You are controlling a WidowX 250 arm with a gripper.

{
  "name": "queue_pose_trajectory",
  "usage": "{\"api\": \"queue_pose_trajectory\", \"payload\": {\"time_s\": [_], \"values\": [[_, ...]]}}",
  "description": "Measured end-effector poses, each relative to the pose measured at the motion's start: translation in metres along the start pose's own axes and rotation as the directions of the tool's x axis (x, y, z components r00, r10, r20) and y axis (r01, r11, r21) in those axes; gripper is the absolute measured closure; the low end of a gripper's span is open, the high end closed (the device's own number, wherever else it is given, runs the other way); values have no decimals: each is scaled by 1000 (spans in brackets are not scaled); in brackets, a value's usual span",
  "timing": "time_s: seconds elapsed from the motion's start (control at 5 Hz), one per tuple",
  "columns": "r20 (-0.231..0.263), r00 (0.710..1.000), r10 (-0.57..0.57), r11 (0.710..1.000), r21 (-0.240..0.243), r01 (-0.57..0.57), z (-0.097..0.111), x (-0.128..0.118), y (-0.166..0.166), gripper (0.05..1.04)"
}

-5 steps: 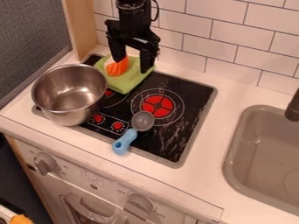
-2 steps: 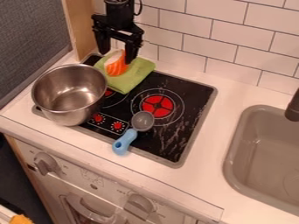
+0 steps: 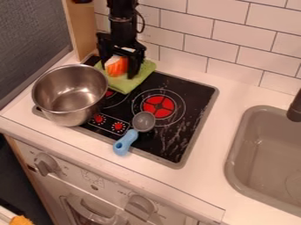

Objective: Put the orange object in the silver pot

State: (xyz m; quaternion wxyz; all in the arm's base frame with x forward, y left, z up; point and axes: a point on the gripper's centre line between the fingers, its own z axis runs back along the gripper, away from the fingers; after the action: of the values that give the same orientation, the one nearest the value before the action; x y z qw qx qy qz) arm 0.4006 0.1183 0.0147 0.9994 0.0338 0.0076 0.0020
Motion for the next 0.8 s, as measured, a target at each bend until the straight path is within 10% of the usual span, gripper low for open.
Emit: {"api": "queue_pose_trajectory", "payload": {"time_s": [0.2,0.8], "values": [[11,1000,-8,1000,-8,8,-1,0,-2,398],[142,989,35,998,-50,-28,48,-30,9,438]]}}
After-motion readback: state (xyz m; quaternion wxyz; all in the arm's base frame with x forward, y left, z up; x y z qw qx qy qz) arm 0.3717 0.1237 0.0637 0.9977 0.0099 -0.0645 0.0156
